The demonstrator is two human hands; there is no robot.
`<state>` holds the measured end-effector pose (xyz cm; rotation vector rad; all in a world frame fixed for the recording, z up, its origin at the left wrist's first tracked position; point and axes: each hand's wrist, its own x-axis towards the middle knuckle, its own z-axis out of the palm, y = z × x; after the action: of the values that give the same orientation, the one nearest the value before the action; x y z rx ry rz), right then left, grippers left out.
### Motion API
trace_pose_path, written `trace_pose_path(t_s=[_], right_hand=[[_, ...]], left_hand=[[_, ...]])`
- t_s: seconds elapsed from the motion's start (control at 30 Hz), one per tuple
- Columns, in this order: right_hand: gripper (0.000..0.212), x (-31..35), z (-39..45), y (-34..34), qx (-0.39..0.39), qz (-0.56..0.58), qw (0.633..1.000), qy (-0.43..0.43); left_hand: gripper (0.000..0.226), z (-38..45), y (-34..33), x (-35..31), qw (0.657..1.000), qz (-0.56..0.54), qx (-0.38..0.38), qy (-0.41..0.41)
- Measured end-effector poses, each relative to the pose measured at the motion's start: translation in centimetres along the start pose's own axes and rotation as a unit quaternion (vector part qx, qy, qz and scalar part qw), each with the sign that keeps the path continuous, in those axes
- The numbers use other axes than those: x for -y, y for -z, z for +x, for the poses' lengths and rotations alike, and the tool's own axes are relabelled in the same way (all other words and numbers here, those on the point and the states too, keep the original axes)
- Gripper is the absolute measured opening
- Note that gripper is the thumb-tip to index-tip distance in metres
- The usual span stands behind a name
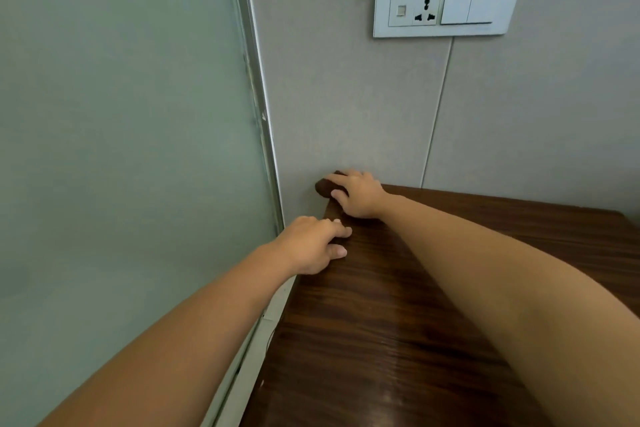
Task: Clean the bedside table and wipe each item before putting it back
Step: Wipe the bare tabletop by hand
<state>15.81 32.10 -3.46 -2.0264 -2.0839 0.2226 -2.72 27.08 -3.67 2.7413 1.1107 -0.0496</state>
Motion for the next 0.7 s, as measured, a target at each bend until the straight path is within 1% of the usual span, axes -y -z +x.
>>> trace_pose_path(t_s=[0.1,0.2,0.23,0.33,0.4,0.43,0.47,0.53,0.6,0.63,0.67,0.7], right_hand=[[0.049,-1.9,-0.5,0.5,-0.001,0.02,1.0,-0.006],[0.049,-2.9,-2.0,1.2,-0.006,0.042,0.999,-0.023],[0.049,-2.9,-3.1,1.3,-0.004,0.049,0.999,-0.009],[0.048,-3.5,-7.7,1.5,0.007,0.038,0.996,0.085],[0.048,-4.7,-10.0,2.2,0.022,0.016,0.994,0.102],[0.049,-5.3,-10.4,2.6,0.017,0.002,0.997,0.081],[0.049,-5.6,-10.3,2.9,-0.001,-0.017,0.999,0.037],[0.05,-5.2,-9.2,2.9,-0.048,-0.074,0.991,-0.104],[0.052,-3.2,-7.1,2.3,-0.07,-0.114,0.965,-0.224],[0.052,-1.9,-5.9,1.9,-0.066,-0.118,0.957,-0.257],[0.053,-0.8,-4.8,1.5,-0.063,-0.111,0.954,-0.271],[0.054,0.1,-3.9,1.1,-0.063,-0.097,0.959,-0.26]], left_hand=[[0.055,-0.2,0.0,-0.3,1.0,-0.012,0.003,0.005],[0.051,-0.8,1.0,-1.6,1.0,0.024,0.008,0.0],[0.048,-1.0,1.5,-2.1,0.999,0.038,0.008,-0.003],[0.038,-1.1,2.7,-3.3,0.996,0.086,-0.001,-0.02],[0.032,-1.1,2.8,-3.2,0.995,0.1,-0.014,-0.025],[0.032,-1.0,2.7,-3.1,0.995,0.092,-0.015,-0.021],[0.033,-1.0,2.7,-3.0,0.997,0.08,-0.013,-0.017],[0.036,-0.9,2.8,-2.8,0.998,0.063,-0.005,-0.021],[0.035,-0.6,2.9,-2.6,0.997,0.071,0.004,-0.03],[0.032,-0.4,2.9,-2.5,0.996,0.08,0.007,-0.033],[0.029,-0.2,2.9,-2.5,0.996,0.087,0.008,-0.035],[0.028,-0.1,2.9,-2.4,0.996,0.087,0.007,-0.037]])
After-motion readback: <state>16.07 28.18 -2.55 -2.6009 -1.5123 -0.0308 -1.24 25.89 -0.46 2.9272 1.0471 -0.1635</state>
